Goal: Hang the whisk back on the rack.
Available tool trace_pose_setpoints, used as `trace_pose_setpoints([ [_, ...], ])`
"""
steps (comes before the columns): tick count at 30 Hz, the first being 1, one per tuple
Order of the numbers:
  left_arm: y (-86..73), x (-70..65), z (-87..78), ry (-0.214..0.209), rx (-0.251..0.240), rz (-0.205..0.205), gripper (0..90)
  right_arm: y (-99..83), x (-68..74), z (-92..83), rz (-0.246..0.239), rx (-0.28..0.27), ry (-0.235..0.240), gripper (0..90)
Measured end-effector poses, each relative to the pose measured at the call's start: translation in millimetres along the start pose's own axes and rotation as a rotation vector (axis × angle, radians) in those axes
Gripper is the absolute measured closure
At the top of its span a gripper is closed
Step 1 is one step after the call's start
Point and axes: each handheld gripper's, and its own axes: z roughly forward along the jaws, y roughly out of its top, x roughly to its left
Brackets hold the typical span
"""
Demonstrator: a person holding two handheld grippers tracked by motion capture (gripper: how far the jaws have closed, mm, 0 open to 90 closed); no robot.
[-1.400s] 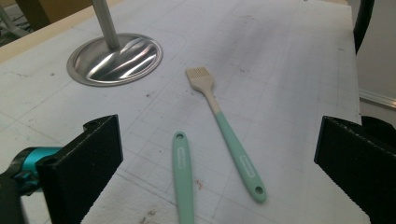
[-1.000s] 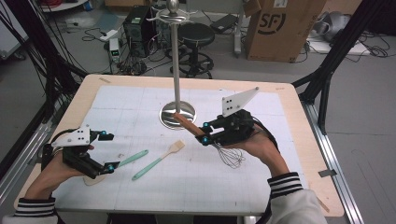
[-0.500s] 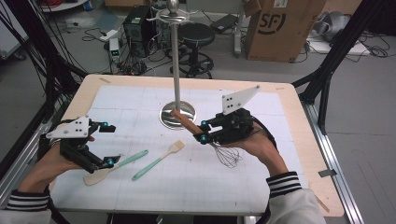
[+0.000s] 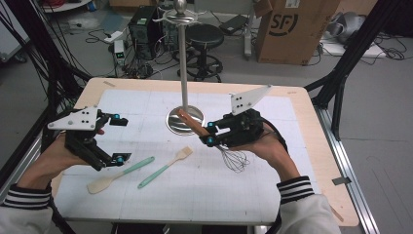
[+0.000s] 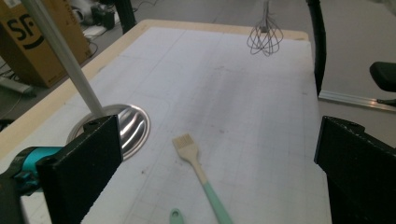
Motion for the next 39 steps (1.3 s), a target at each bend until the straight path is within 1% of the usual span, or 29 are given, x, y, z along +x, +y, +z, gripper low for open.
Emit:
trace_pose_setpoints([
  [2,6.2,0.6,-0.8,-0.018,-0.018,0.004,1.7,3.1,-0.1,0.4,-0.013,-0.007,0.001,72.3],
  [3,9.4,0.9,-0.7,-0.021,-0.024,0.007,1.7,3.9,0.4,0.5,-0.008,-0.009,0.0,72.4],
  [5,16.1,1.1,-0.1,-0.022,-0.026,0.013,1.7,4.4,-0.2,0.7,-0.014,-0.015,0.0,72.4],
  [6,19.6,1.1,0.7,-0.025,-0.028,0.012,1.7,5.0,-0.7,1.5,-0.015,-0.03,0.006,72.4],
  [8,27.0,1.6,2.8,-0.036,-0.028,0.021,1.7,5.2,-0.7,1.4,-0.008,-0.029,0.009,72.4],
  [9,31.1,1.6,4.2,-0.04,-0.03,0.024,1.7,5.7,-1.3,2.2,-0.009,-0.038,0.006,72.4],
  [10,39.0,1.7,7.1,-0.061,-0.04,0.025,1.7,6.0,-1.8,2.6,-0.014,-0.041,0.01,72.4],
  [11,39.0,1.7,7.1,-0.061,-0.04,0.025,1.7,6.0,-1.8,2.6,-0.014,-0.041,0.01,72.4],
  [12,42.8,1.3,8.9,-0.073,-0.045,0.024,1.7,7.2,-2.2,2.9,-0.013,-0.042,0.013,72.4],
  [13,46.7,1.5,10.7,-0.079,-0.045,0.038,1.7,7.2,-2.2,2.9,-0.013,-0.042,0.013,72.4],
  [15,53.9,0.5,14.9,-0.081,-0.045,0.039,1.7,8.6,-1.9,2.7,-0.007,-0.041,0.014,72.3],
  [16,57.1,0.7,17.2,-0.085,-0.04,0.05,1.7,9.5,-2.1,3.3,-0.013,-0.051,0.013,72.3],
  [19,65.0,0.2,25.0,-0.1,-0.024,0.06,1.7,11.2,-1.4,3.4,-0.011,-0.046,0.014,72.3],
  [23,71.6,-0.7,37.2,-0.116,-0.013,0.065,1.7,12.1,-1.6,3.8,-0.016,-0.051,0.018,72.4],
  [25,73.9,-0.8,43.5,-0.131,-0.018,0.067,2.3,12.2,-1.7,3.8,-0.014,-0.056,0.02,72.3],
  [30,79.6,-1.0,57.5,-0.148,-0.031,0.066,2.9,12.4,-1.9,4.7,-0.019,-0.057,0.025,72.3],
  [31,80.6,-1.1,59.7,-0.155,-0.036,0.067,2.9,12.4,-1.4,4.5,-0.012,-0.054,0.022,72.3],
  [32,81.5,-1.2,61.4,-0.165,-0.043,0.07,3.7,12.5,-1.5,4.9,-0.013,-0.058,0.023,72.3],
  [34,83.4,-2.0,64.5,-0.174,-0.054,0.078,9.0,12.6,-1.7,5.1,-0.012,-0.058,0.026,72.3],
  [35,84.3,-2.3,65.9,-0.173,-0.054,0.078,9.6,12.4,-1.7,5.2,-0.008,-0.056,0.021,72.3],
  [37,85.6,-2.7,68.7,-0.186,-0.056,0.079,10.7,12.5,-1.5,5.8,-0.005,-0.051,0.025,72.3],
  [39,86.1,-3.0,70.8,-0.198,-0.062,0.086,12.7,12.7,-2.2,6.8,-0.017,-0.059,0.021,72.3],
])
